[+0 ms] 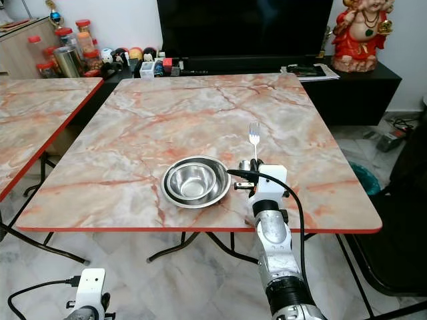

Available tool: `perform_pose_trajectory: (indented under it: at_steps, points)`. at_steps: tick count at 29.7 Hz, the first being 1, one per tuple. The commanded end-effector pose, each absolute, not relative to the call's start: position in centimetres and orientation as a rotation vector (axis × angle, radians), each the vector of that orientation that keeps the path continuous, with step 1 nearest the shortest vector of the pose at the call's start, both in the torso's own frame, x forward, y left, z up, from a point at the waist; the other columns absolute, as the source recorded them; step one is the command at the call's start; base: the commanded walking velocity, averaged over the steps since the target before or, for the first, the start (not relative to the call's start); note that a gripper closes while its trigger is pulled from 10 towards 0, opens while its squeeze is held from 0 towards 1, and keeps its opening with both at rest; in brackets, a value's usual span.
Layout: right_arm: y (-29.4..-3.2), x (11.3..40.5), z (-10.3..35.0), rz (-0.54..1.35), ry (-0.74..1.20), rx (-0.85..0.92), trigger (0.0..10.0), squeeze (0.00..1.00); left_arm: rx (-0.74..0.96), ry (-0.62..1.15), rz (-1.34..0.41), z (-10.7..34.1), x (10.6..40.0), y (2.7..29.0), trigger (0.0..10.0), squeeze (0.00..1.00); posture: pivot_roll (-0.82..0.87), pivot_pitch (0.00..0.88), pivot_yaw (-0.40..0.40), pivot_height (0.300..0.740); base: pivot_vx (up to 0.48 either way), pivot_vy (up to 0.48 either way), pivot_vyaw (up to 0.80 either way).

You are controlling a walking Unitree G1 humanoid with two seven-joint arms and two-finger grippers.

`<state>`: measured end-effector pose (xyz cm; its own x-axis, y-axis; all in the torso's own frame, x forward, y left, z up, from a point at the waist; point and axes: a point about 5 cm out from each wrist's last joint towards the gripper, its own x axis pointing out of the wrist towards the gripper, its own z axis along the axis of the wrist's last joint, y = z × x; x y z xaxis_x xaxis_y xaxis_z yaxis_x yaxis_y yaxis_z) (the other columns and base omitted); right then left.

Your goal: Setting the table

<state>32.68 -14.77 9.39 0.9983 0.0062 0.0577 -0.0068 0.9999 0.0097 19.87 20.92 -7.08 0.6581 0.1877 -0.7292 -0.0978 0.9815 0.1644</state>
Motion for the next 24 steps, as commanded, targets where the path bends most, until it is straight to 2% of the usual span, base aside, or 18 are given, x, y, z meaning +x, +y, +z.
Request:
perform_pose_trajectory:
  at_steps: [1,4,11,24]
  points:
    - [-15.0,33.0,9.7,0.008,-0.056,0.001,10.0,0.0,0.134,0.834,0.155,-7.0,20.0,21.0,10.0,0.0,-0.04,0.0,0.055,0.74,0.0,-0.296,0.0]
    - [-14.6,33.1,9.8,0.016,-0.056,0.0,10.0,0.0,0.135,0.83,0.159,-6.9,20.1,21.0,10.0,0.0,-0.04,0.0,0.052,0.74,0.0,-0.285,0.0]
    - [-13.8,33.1,9.6,0.036,-0.039,-0.008,10.0,0.0,0.131,0.829,0.169,-6.9,20.1,21.2,10.0,0.0,-0.04,0.0,0.051,0.74,0.0,0.0,0.0]
    - [-14.0,33.3,9.3,0.03,-0.02,-0.015,10.0,0.0,0.138,0.83,0.163,-6.9,20.1,21.1,10.0,0.0,-0.03,0.0,0.051,0.74,0.0,-0.039,0.0]
